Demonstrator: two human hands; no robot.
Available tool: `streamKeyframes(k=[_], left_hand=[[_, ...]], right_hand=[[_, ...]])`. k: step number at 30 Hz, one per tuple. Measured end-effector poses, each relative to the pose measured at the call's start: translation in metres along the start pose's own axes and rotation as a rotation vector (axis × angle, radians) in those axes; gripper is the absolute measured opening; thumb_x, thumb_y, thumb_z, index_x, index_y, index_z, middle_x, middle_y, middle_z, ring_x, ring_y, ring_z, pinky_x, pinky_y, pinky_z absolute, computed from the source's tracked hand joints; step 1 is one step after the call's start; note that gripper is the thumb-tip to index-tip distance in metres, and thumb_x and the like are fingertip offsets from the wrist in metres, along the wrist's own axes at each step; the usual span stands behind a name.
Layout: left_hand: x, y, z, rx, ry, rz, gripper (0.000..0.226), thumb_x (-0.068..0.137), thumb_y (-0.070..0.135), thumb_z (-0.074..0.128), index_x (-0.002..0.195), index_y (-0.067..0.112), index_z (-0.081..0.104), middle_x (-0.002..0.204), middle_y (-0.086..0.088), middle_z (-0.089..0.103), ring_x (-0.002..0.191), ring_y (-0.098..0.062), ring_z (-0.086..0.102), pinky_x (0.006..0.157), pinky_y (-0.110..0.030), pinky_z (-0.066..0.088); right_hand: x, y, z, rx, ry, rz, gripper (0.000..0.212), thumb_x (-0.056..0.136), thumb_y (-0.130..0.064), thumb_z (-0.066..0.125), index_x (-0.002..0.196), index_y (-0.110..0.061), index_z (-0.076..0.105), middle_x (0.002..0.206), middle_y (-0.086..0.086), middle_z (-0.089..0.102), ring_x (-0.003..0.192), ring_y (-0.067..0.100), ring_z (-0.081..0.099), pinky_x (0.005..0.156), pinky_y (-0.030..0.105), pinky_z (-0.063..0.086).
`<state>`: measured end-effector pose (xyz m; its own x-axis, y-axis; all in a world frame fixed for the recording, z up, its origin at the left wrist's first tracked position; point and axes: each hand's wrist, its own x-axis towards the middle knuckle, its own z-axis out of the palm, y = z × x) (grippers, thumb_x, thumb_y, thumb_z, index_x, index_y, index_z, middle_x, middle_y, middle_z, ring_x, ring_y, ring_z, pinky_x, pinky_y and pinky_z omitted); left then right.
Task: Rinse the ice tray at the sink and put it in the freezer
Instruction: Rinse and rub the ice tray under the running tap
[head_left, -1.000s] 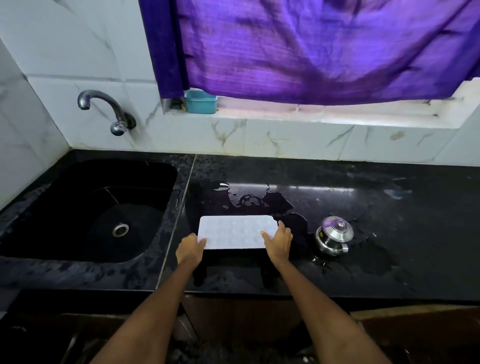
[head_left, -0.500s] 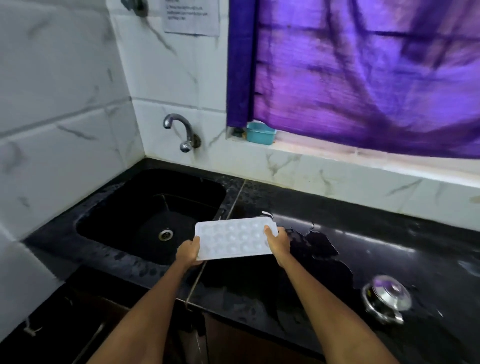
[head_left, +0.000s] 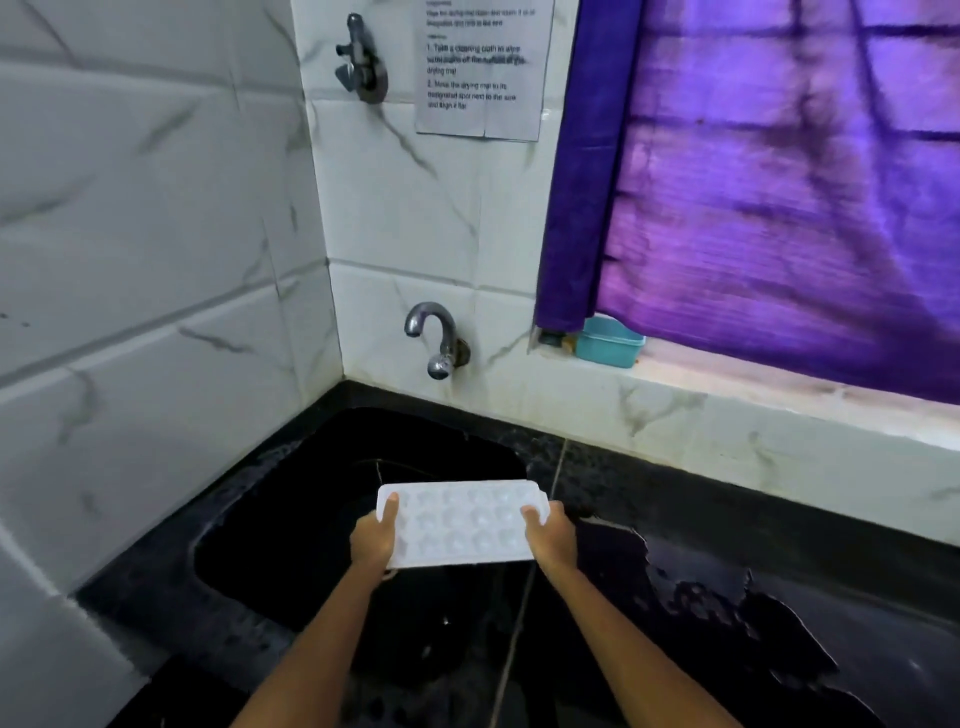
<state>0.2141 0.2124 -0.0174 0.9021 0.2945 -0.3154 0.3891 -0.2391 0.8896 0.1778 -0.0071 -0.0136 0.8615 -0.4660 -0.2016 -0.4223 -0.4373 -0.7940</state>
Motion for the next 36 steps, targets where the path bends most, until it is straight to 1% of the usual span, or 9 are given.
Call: streamKeyframes(k=[5,8,11,15,20,25,28,33,36], left_hand=[[0.068,-0.005,-0.009,0.003,0.016,-0.029,0.051,0.099,0.039,0.044,0.06,0.006,0.05,0.075,-0.013,0.053,0.097,-0.04,0.061,0.072,-0.032,0.037],[0.108,-0.007,-0.016,-0.002,0.007,-0.029,0.055,0.1,0.038,0.043,0.067,-0.004,0.057,0.08,-0.023,0.06,0.096,-0.041,0.061,0.074,-0.036,0.04],[0.137,-0.005,-0.02,0.016,-0.005,-0.026,0.054,0.099,0.037,0.044,0.056,0.005,0.047,0.071,-0.016,0.057,0.088,-0.037,0.061,0.075,-0.037,0.043],[0.168,-0.003,-0.015,0.044,-0.013,-0.016,0.052,0.099,0.037,0.045,0.058,0.005,0.048,0.081,-0.023,0.061,0.094,-0.041,0.063,0.082,-0.038,0.047],[0.191,-0.01,-0.001,0.031,-0.073,-0.034,0.053,0.098,0.039,0.045,0.081,-0.007,0.065,0.095,-0.026,0.067,0.098,-0.041,0.063,0.084,-0.037,0.046],[0.201,-0.008,0.007,-0.002,-0.106,-0.042,0.051,0.098,0.038,0.048,0.055,0.01,0.049,0.069,-0.008,0.058,0.088,-0.035,0.063,0.074,-0.033,0.043],[0.203,-0.002,0.009,-0.007,-0.103,-0.034,0.052,0.098,0.036,0.049,0.051,0.015,0.044,0.063,-0.004,0.054,0.08,-0.029,0.059,0.078,-0.037,0.047],[0.2,0.005,0.009,-0.018,-0.089,-0.025,0.051,0.098,0.036,0.048,0.053,0.013,0.047,0.076,-0.014,0.06,0.093,-0.037,0.064,0.078,-0.034,0.045],[0.196,0.008,0.009,-0.011,-0.104,-0.03,0.048,0.098,0.038,0.046,0.068,0.003,0.058,0.094,-0.025,0.068,0.098,-0.039,0.064,0.085,-0.036,0.047]], right_hand=[[0.044,-0.047,0.048,-0.31,0.164,-0.148,0.051,0.095,-0.035,0.046,0.136,-0.005,0.038,0.137,0.015,0.04,0.128,0.031,0.039,0.103,0.04,0.034],[0.076,-0.096,0.082,-0.298,0.133,-0.293,0.056,0.095,-0.035,0.047,0.138,-0.002,0.035,0.138,0.017,0.04,0.13,0.03,0.037,0.107,0.038,0.03],[0.108,-0.146,0.109,-0.102,0.05,-0.32,0.063,0.094,-0.03,0.052,0.142,0.003,0.028,0.143,0.022,0.037,0.135,0.033,0.033,0.111,0.037,0.029],[0.16,-0.206,0.128,0.116,0.066,-0.212,0.06,0.089,-0.028,0.061,0.136,0.002,0.037,0.132,0.021,0.051,0.124,0.035,0.048,0.099,0.033,0.038],[0.206,-0.229,0.141,0.232,0.105,-0.075,0.025,0.082,-0.024,0.068,0.09,-0.001,0.062,0.103,0.021,0.069,0.095,0.036,0.066,0.084,0.037,0.054],[0.208,-0.235,0.148,0.19,0.212,-0.064,0.026,0.077,-0.014,0.07,0.095,0.004,0.067,0.096,0.019,0.071,0.089,0.033,0.067,0.069,0.026,0.048],[0.205,-0.237,0.149,0.104,0.247,-0.116,0.028,0.079,-0.013,0.069,0.099,0.004,0.065,0.101,0.02,0.069,0.094,0.034,0.065,0.073,0.031,0.049],[0.195,-0.235,0.143,0.038,0.225,-0.172,0.041,0.079,-0.022,0.071,0.11,0.003,0.059,0.107,0.018,0.068,0.102,0.032,0.062,0.076,0.027,0.045],[0.178,-0.216,0.143,0.124,0.225,-0.105,0.041,0.083,-0.028,0.068,0.107,0.004,0.057,0.102,0.022,0.067,0.097,0.036,0.063,0.082,0.036,0.049]])
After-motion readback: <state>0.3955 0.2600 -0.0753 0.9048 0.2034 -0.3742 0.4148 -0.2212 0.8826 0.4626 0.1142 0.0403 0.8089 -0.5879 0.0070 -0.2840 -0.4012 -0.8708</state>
